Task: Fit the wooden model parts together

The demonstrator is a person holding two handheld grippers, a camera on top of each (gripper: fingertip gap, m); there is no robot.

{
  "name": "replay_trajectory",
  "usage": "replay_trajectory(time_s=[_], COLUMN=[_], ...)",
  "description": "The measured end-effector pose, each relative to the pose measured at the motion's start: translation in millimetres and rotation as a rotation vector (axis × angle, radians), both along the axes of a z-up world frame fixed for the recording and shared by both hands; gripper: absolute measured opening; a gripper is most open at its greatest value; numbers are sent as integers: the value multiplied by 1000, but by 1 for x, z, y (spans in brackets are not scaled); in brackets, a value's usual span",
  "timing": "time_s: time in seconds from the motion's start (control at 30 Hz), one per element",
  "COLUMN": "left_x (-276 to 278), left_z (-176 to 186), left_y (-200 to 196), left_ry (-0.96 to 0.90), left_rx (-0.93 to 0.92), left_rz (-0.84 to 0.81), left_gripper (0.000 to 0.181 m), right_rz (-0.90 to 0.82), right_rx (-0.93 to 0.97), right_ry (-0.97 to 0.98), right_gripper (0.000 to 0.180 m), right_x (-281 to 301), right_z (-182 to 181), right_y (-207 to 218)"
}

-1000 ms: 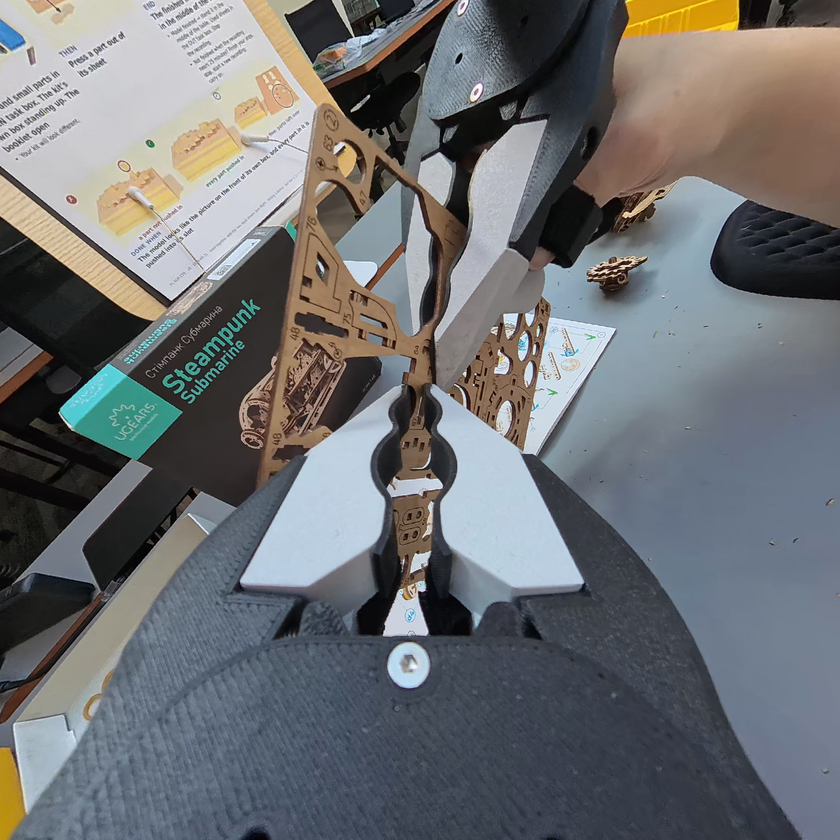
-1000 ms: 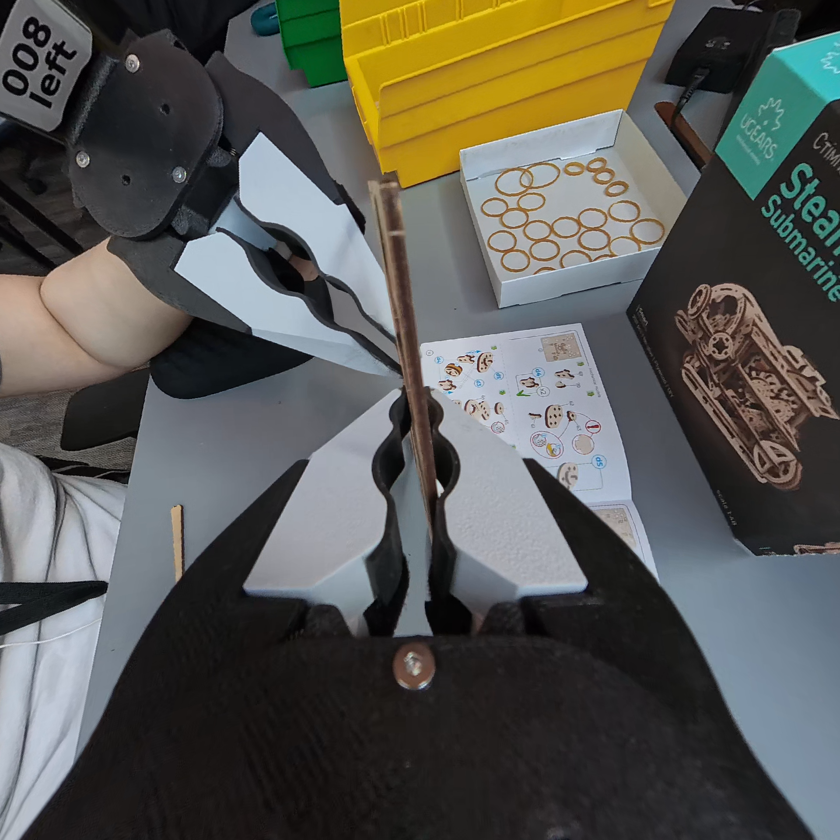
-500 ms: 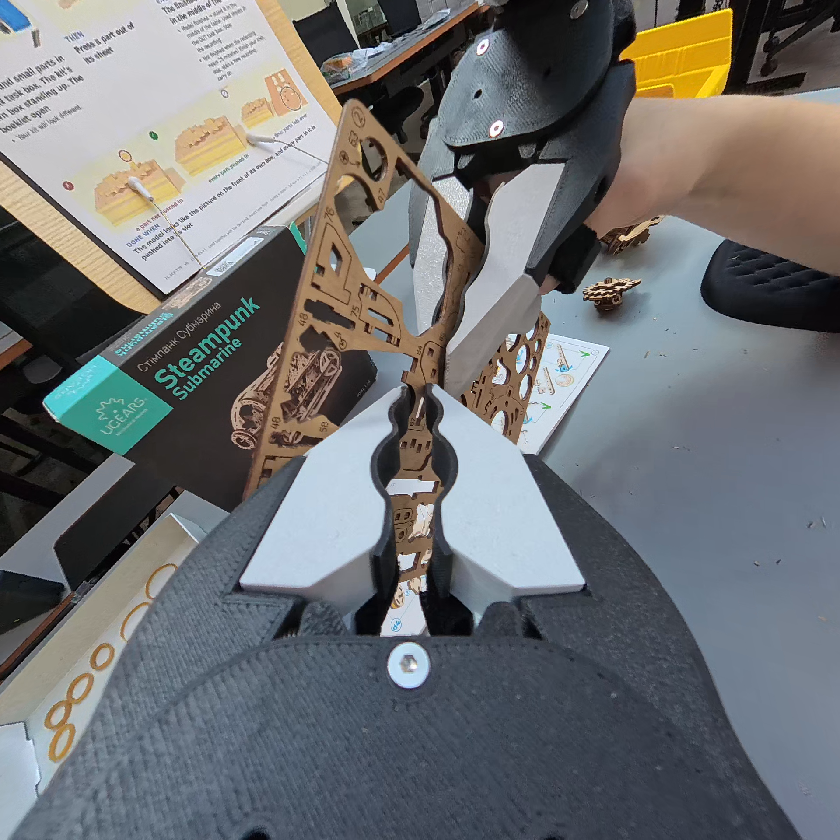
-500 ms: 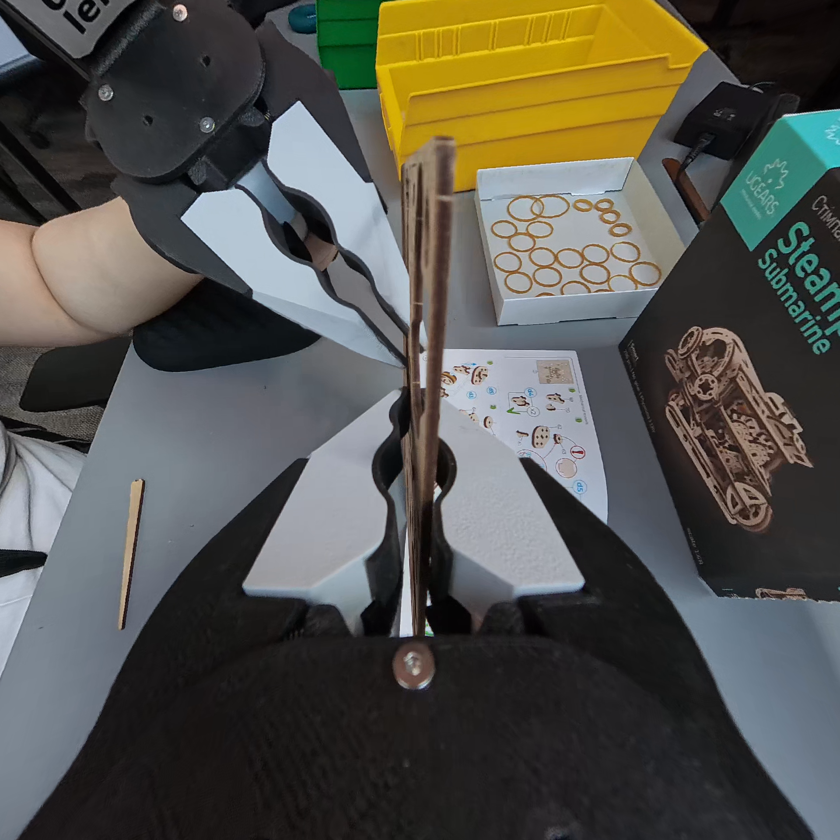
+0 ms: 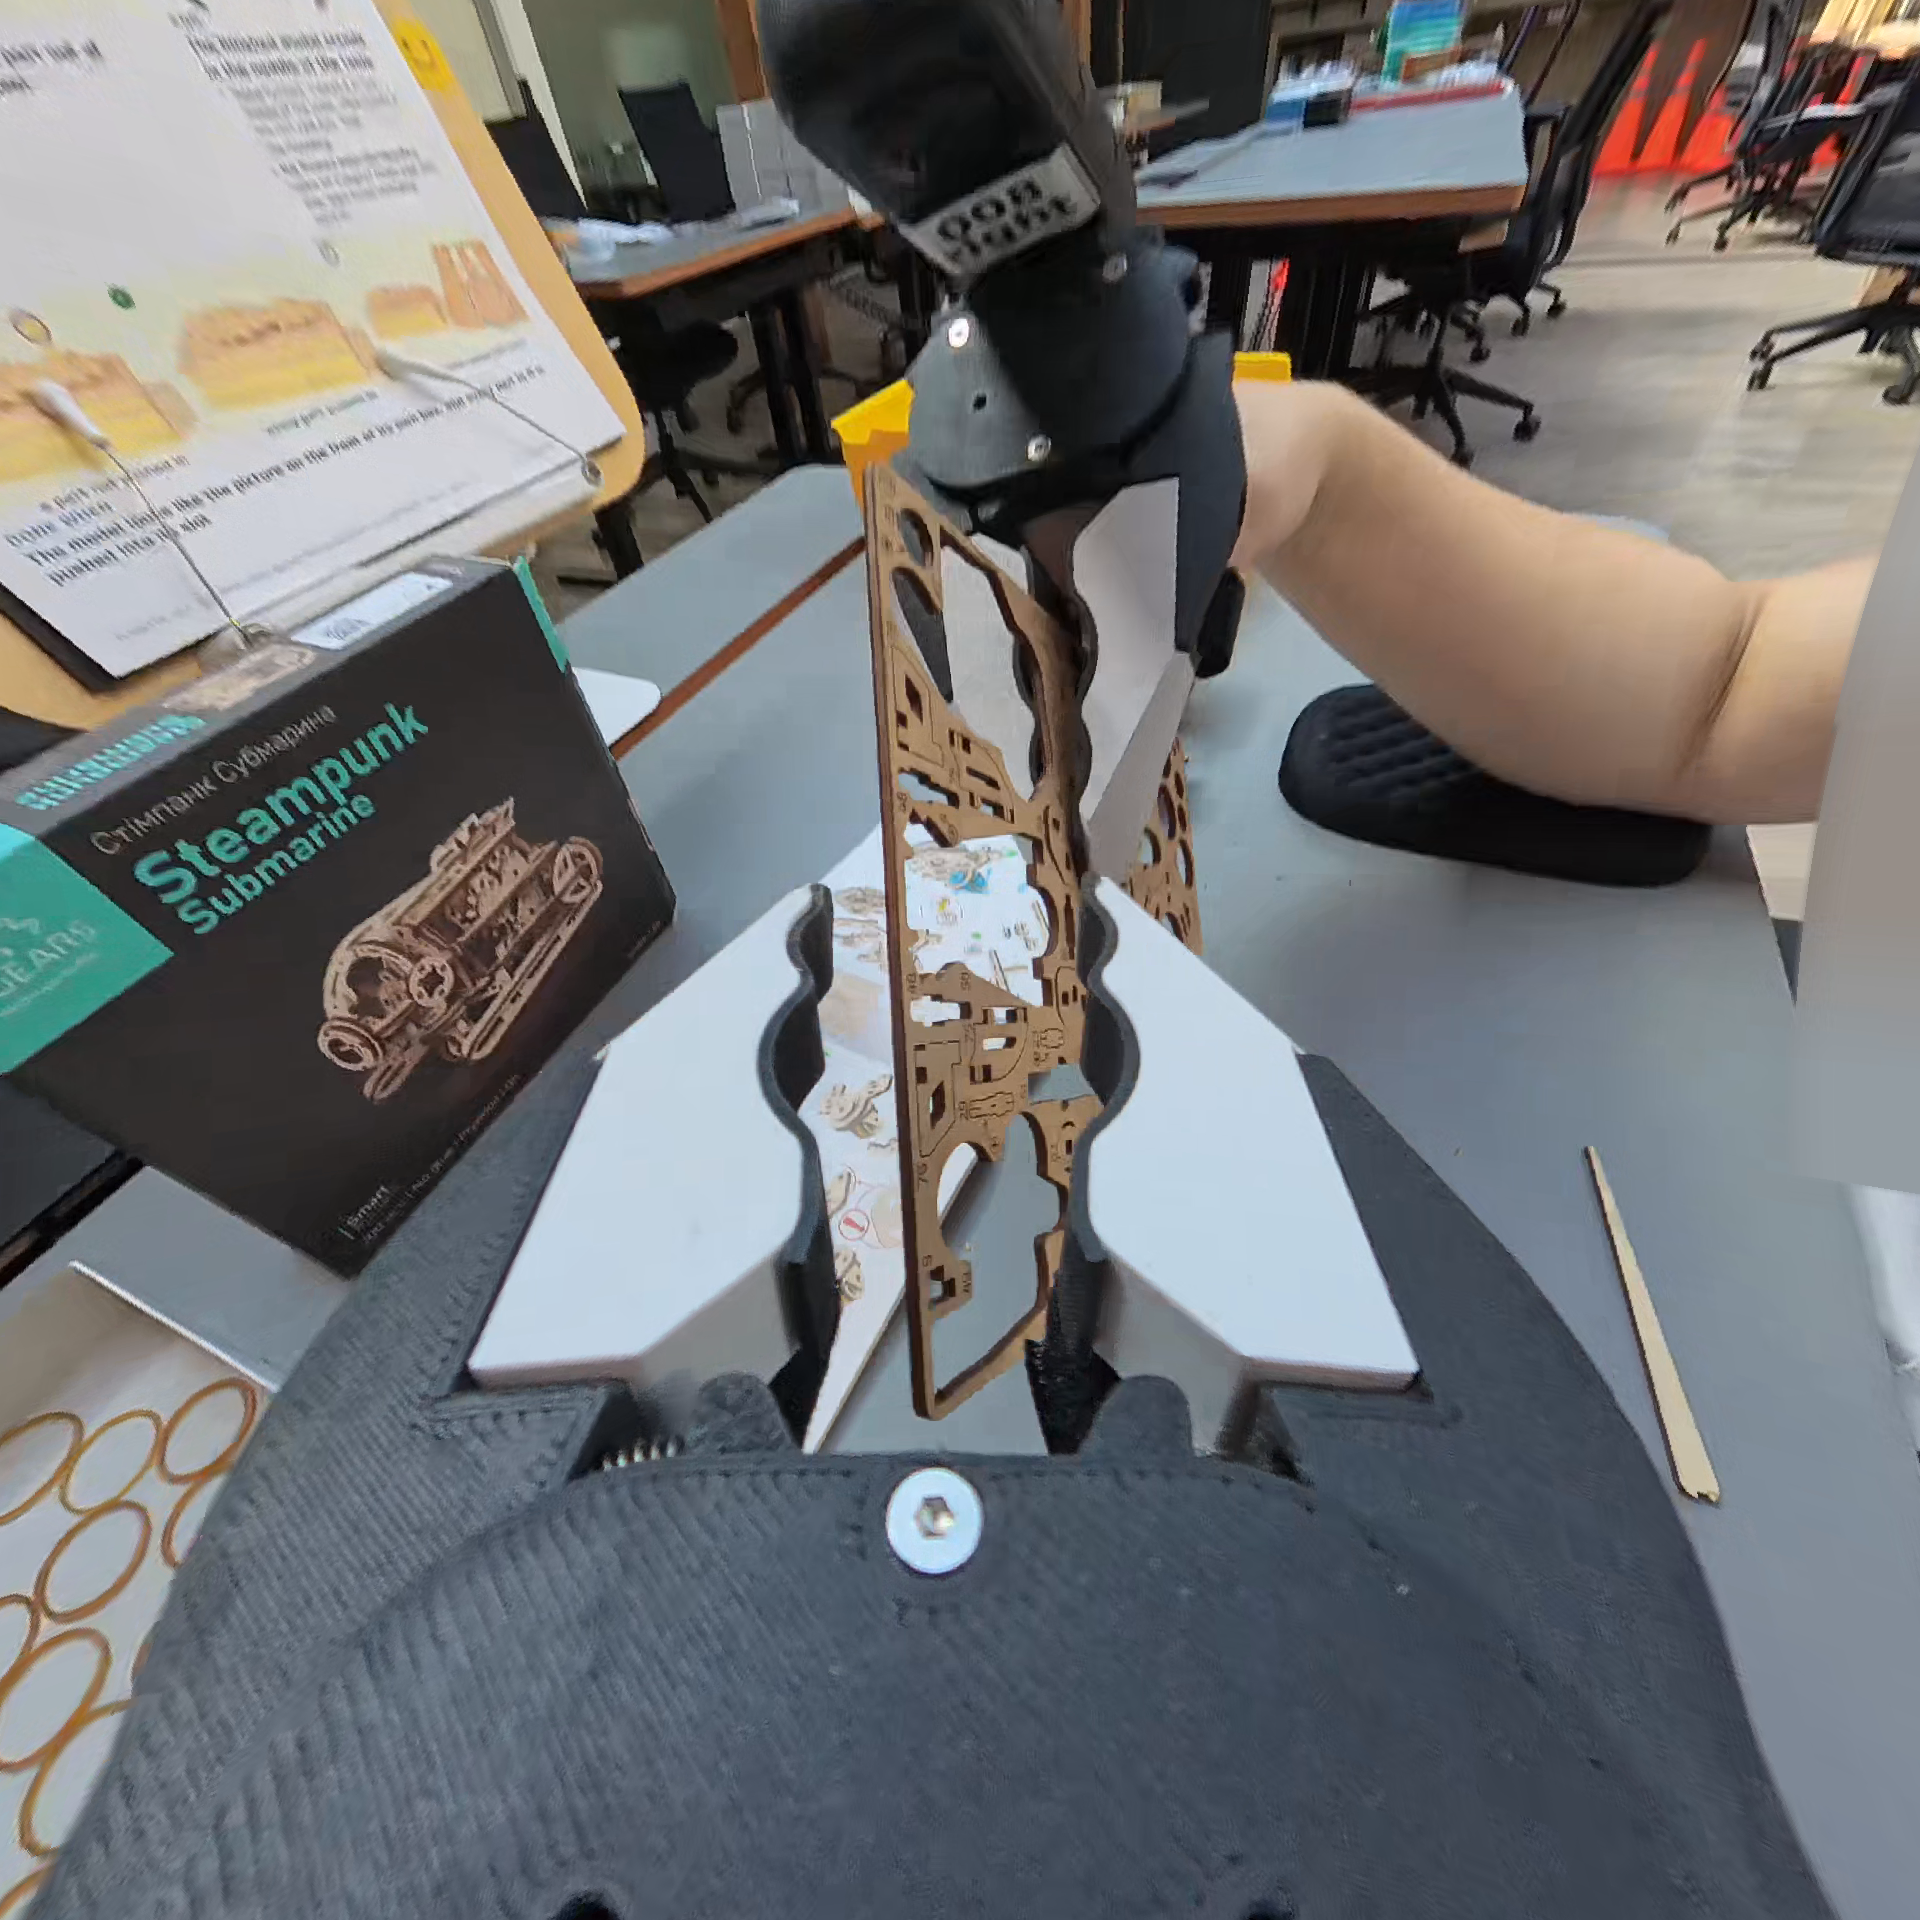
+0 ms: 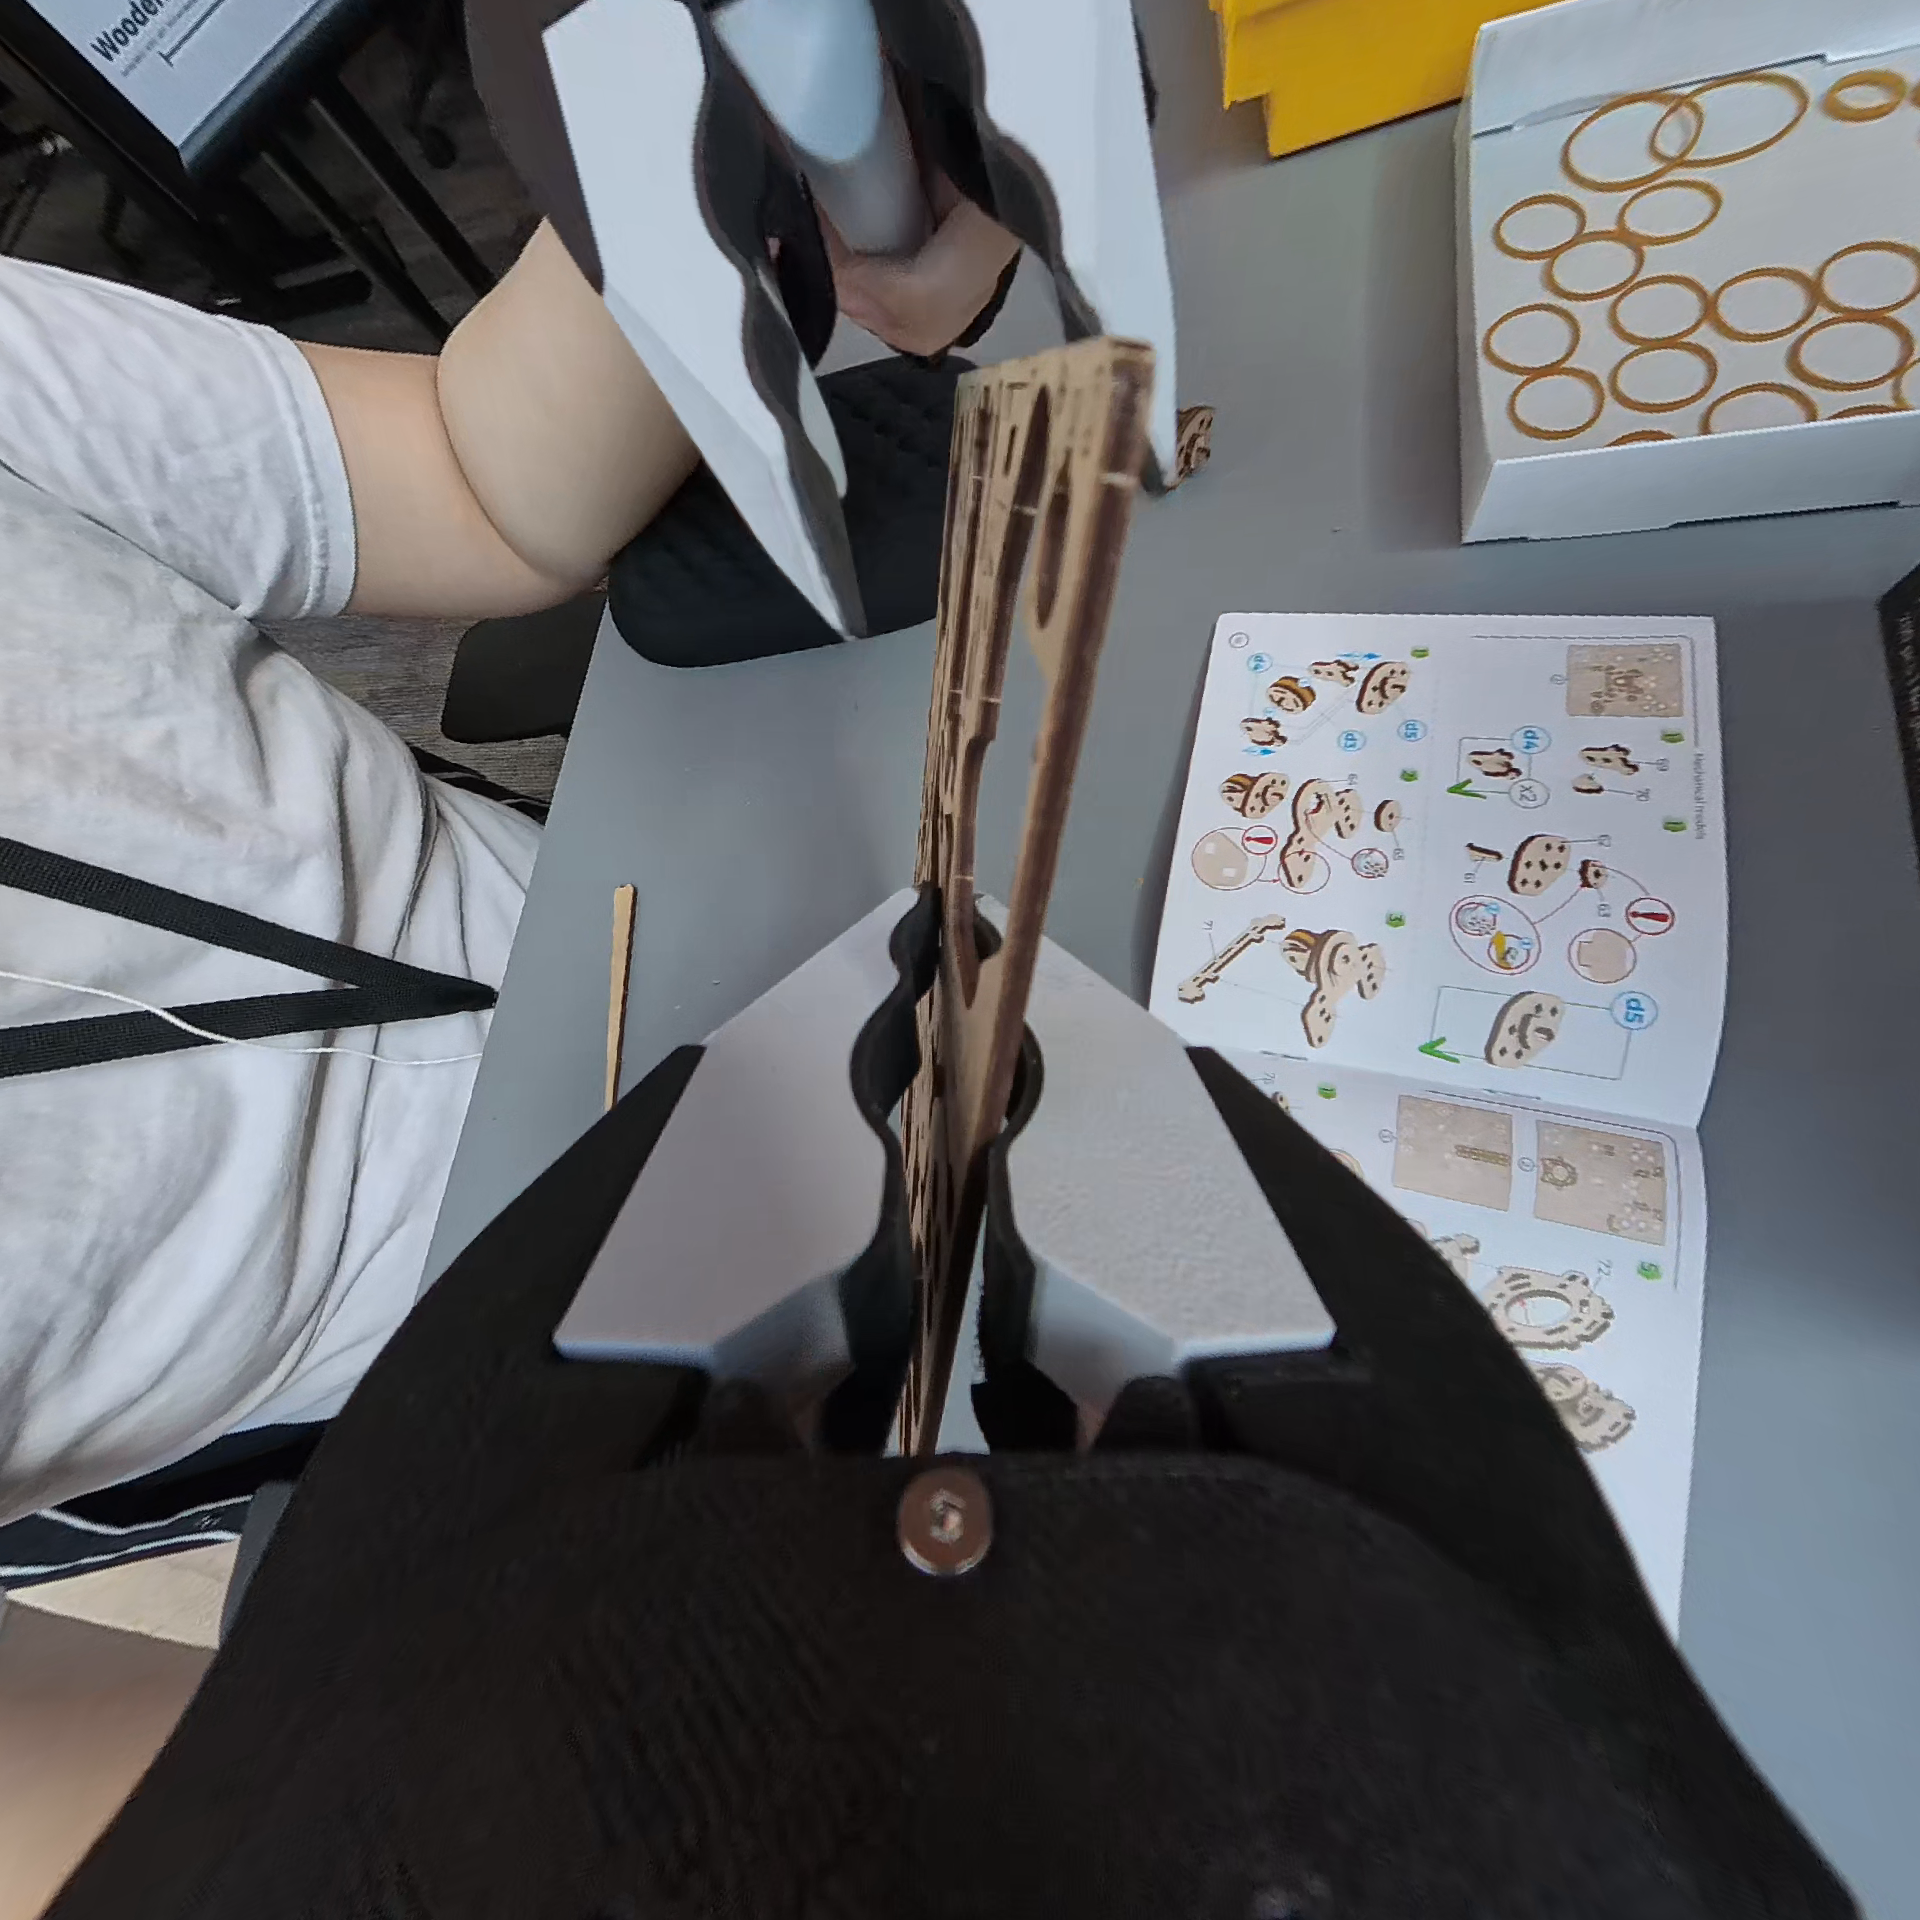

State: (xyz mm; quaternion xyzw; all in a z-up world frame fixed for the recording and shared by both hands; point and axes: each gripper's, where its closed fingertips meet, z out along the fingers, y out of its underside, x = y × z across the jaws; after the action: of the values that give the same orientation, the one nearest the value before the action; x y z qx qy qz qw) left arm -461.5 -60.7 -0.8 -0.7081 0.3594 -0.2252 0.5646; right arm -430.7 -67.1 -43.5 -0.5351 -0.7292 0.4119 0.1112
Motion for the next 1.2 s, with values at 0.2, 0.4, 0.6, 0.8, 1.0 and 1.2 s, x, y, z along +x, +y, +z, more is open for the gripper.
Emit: replay_trajectory(time_s=[0.2,0.4,0.6,0.8,1.0,1.2], left_x=[22,33,25,30,38,42], left_z=[-38,-53,-64,-75,-75,-82], left_y=[-14,-22,-14,-17,-21,-24], left_ry=[-23,-118,-212,-200,-222,-159], left_rx=[-283,-473,-573,-595,-621,-626], left_rz=[-171,-286,-232,-215,-253,-224], left_gripper=[18,6,3,4,4,11], right_rz=[88,105,-90,-214,-287,-363], right_rx=[-50,-149,-321,-212,-97,-67], right_ry=[-69,-102,-1,-33,-35,-48], right_gripper=[1,1,37,80,91,89], right_x=[16,19,-3,-4,-1,4], right_z=[-7,-18,-21,-53,-61,-66], right_y=[-11,-8,11,15,12,11])
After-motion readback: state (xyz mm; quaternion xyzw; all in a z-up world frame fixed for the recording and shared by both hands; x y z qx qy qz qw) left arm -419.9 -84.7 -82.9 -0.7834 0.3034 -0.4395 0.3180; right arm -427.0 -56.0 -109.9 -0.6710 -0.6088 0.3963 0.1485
